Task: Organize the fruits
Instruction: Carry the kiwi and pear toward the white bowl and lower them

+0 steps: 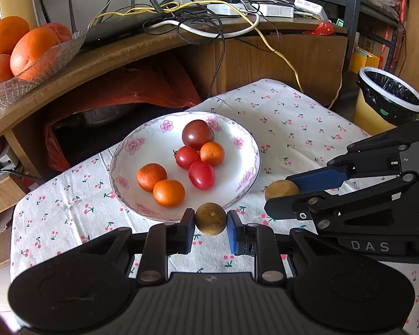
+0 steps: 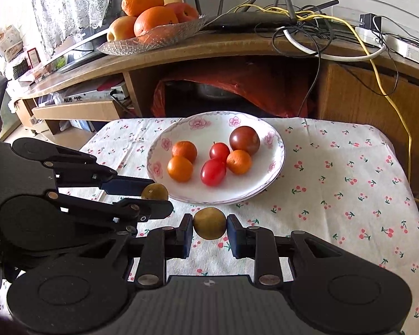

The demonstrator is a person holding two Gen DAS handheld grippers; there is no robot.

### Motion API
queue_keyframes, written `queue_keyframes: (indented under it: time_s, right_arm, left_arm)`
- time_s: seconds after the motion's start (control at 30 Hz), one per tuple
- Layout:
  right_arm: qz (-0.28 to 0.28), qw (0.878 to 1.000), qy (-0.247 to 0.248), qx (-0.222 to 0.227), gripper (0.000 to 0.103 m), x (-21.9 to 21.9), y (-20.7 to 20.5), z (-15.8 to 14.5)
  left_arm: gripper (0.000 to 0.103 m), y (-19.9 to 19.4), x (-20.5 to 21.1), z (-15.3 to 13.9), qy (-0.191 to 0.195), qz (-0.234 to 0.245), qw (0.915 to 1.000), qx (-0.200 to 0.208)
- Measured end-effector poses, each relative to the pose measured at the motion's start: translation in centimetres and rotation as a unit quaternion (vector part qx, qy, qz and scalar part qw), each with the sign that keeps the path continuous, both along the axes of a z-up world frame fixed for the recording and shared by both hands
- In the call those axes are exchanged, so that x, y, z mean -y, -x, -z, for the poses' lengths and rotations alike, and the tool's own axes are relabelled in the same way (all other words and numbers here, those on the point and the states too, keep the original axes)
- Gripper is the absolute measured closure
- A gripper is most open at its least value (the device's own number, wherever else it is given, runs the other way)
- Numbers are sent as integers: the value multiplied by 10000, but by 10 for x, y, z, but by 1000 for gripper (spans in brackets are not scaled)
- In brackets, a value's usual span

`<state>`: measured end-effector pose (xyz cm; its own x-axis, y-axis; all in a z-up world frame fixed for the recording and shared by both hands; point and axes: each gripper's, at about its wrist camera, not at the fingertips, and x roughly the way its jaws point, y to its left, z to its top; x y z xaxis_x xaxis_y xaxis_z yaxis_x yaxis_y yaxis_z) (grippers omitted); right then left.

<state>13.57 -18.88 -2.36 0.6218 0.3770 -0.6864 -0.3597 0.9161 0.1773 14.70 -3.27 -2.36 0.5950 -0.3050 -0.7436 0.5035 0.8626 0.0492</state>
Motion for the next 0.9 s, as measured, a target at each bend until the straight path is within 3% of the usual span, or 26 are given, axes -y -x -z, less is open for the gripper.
queue_keyframes:
  time_s: [0.5,0.9]
  right_arm:
    - [81,9999,-61,139,79,3,-11,-5]
    - [-151,9994,22,317,79,-10,-43,1]
  left_arm:
    - [70,-16,1,-4,80,-160,9997,134]
    - [71,-45,-9,6,57,-519,9985,148]
